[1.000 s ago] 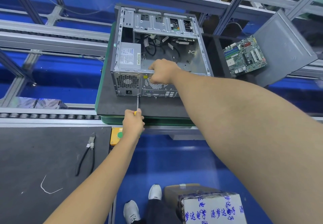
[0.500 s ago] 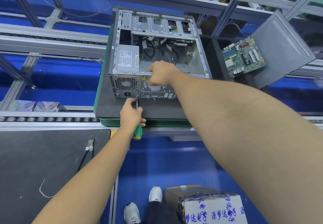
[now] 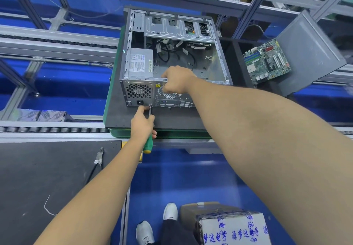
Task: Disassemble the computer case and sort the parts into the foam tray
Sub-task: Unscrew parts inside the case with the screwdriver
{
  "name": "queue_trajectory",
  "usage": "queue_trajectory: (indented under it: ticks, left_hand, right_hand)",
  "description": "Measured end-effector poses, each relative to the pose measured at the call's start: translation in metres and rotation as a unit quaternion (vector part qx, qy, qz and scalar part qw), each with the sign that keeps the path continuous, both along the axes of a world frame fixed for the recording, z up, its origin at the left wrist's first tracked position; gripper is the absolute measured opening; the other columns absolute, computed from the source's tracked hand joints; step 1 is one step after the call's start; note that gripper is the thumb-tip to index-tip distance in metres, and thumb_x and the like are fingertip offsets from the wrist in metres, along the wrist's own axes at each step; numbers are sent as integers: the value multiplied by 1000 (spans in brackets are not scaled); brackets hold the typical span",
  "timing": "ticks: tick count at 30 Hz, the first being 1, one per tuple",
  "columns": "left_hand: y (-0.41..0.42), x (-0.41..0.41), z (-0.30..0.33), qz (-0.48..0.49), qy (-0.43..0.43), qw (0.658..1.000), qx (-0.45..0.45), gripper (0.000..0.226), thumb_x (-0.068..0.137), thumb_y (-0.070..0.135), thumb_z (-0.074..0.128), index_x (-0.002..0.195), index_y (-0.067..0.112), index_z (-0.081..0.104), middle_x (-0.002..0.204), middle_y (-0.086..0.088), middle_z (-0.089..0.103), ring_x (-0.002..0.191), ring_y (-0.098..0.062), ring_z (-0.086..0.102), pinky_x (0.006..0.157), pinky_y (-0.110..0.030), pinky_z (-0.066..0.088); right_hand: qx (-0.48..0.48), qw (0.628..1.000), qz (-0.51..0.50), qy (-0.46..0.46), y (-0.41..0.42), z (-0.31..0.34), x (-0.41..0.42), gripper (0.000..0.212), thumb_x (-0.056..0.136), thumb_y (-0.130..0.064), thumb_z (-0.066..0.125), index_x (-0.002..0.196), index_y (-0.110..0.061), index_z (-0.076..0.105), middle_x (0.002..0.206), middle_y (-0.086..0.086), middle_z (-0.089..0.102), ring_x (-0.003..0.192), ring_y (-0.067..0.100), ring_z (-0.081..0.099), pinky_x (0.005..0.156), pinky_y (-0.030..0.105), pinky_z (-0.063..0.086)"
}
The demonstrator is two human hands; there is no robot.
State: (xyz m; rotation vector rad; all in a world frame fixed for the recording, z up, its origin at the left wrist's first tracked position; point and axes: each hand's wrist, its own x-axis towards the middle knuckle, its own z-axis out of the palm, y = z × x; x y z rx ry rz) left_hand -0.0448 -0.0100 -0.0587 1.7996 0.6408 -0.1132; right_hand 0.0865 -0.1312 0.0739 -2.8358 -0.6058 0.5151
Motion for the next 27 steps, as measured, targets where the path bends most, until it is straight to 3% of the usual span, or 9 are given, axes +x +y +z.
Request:
queue_trajectory:
  ticks: [3, 8, 15, 18, 24, 26, 27]
  left_hand:
    - [1, -5, -1, -15, -2, 1000, 19, 28, 99, 11, 48, 122, 26, 54, 75, -16, 64, 33, -18, 55, 38, -31, 51]
    - [-1, -9, 0, -52, -1, 998, 37, 28, 101, 14, 49, 126, 26, 52, 82, -16, 66, 36, -18, 58, 39, -32, 53]
    - [-26, -9, 5, -113, -6, 992, 49, 28, 102, 15, 48, 127, 26, 53, 86, -11, 63, 36, -17, 57, 39, -32, 53]
    - [-33, -8, 8, -121, -5, 990, 74, 25, 103, 16, 48, 126, 26, 53, 87, -9, 63, 40, -21, 61, 40, -37, 56]
    - [-31, -6, 13, -150, -6, 983, 109, 28, 102, 16, 44, 127, 28, 50, 89, -10, 63, 46, -30, 66, 43, -42, 58]
    - [-27, -7, 11, -142, -12, 985, 96, 27, 102, 16, 43, 125, 28, 49, 87, -11, 64, 44, -30, 64, 41, -40, 57]
    - [-25, -7, 9, -131, -15, 988, 82, 26, 101, 15, 43, 123, 27, 47, 85, -13, 64, 42, -27, 61, 38, -37, 54]
  right_hand:
    - [4, 1000, -3, 3, 0, 0, 1, 61, 70, -31, 67, 131, -24, 66, 107, -2, 73, 102, 24, 65, 69, 27, 40]
    - [0, 1000, -10, 3, 1, 0, 0, 68, 71, -33, 68, 138, -23, 62, 104, -1, 72, 105, 25, 65, 71, 29, 43]
    - [-12, 1000, -1, -3, 1, -2, 2, 65, 66, -36, 66, 129, -18, 67, 107, 2, 75, 104, 27, 67, 74, 34, 51]
    - [-21, 1000, 2, -1, 2, 1, -1, 67, 65, -36, 65, 129, -18, 67, 98, 2, 75, 96, 27, 67, 72, 33, 51]
    - [-27, 1000, 6, -7, 0, -1, 1, 67, 62, -35, 64, 125, -11, 66, 101, 7, 76, 100, 30, 69, 82, 39, 58]
    - [-29, 999, 19, -11, 0, -3, 4, 65, 65, -34, 66, 126, -13, 67, 104, 4, 76, 99, 30, 68, 78, 37, 56]
    - [-22, 999, 26, -11, -1, -4, 4, 55, 66, -33, 66, 120, -19, 71, 96, 0, 74, 93, 29, 65, 71, 32, 50]
